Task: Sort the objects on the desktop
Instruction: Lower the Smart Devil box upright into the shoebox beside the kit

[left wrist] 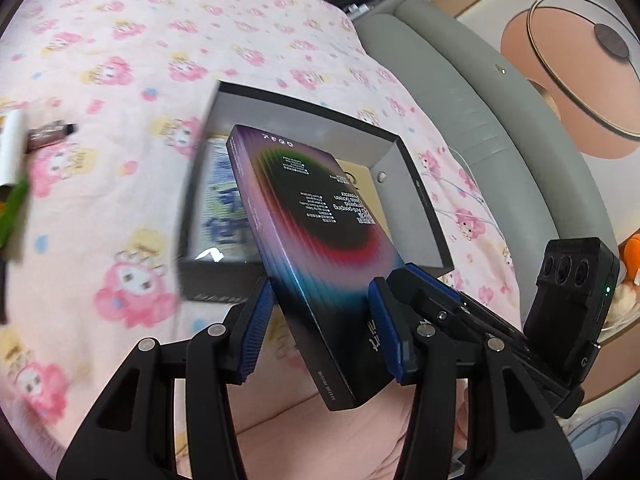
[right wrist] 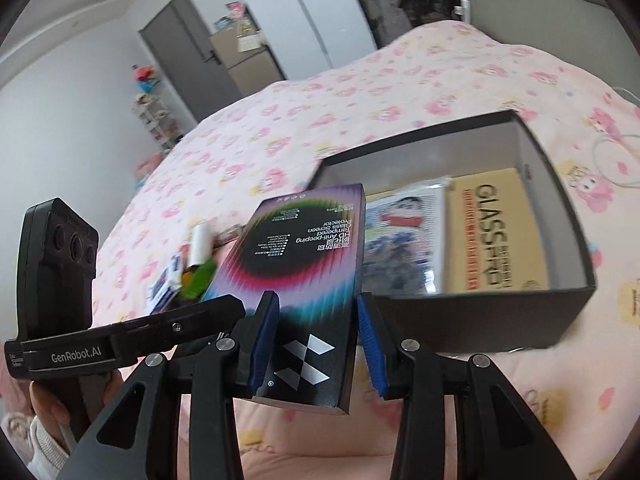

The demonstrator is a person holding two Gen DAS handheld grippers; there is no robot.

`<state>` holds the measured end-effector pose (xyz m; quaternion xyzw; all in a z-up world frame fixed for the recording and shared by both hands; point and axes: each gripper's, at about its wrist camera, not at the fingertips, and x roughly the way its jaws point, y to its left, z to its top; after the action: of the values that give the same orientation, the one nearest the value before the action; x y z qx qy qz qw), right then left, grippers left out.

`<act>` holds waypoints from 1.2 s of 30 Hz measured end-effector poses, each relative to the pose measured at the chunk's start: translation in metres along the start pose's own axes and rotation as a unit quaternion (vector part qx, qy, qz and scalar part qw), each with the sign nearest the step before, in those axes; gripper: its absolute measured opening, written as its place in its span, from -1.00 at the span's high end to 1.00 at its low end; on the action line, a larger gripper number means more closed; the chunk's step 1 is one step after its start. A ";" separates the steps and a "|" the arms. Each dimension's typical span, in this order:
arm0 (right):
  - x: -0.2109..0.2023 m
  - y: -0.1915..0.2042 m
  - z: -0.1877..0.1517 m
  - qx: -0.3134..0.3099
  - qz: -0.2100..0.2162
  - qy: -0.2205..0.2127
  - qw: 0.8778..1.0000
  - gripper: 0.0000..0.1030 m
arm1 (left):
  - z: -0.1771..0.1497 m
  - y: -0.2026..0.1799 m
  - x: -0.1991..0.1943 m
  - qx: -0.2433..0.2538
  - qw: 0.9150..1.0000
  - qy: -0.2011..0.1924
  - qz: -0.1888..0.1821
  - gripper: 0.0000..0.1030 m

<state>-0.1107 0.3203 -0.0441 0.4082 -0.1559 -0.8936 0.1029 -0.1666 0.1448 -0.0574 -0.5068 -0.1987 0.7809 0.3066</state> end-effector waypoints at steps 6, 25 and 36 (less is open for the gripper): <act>0.005 -0.034 0.026 0.024 -0.036 -0.010 0.999 0.30 | 0.040 -0.021 0.048 0.021 0.999 0.031 0.006 0.02; 0.049 -0.084 0.042 0.068 -0.125 0.031 0.989 0.30 | 0.070 0.001 0.147 -0.026 0.994 0.101 0.033 0.05; 0.050 -0.071 0.039 0.052 -0.057 0.037 0.996 0.30 | 0.069 0.016 0.133 -0.009 0.985 0.068 0.157 0.30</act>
<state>-0.1765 0.3782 -0.0811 0.4536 -0.1751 -0.8731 0.0359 -0.2739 0.2230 -0.1282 -0.5861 -0.1024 0.7813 0.1888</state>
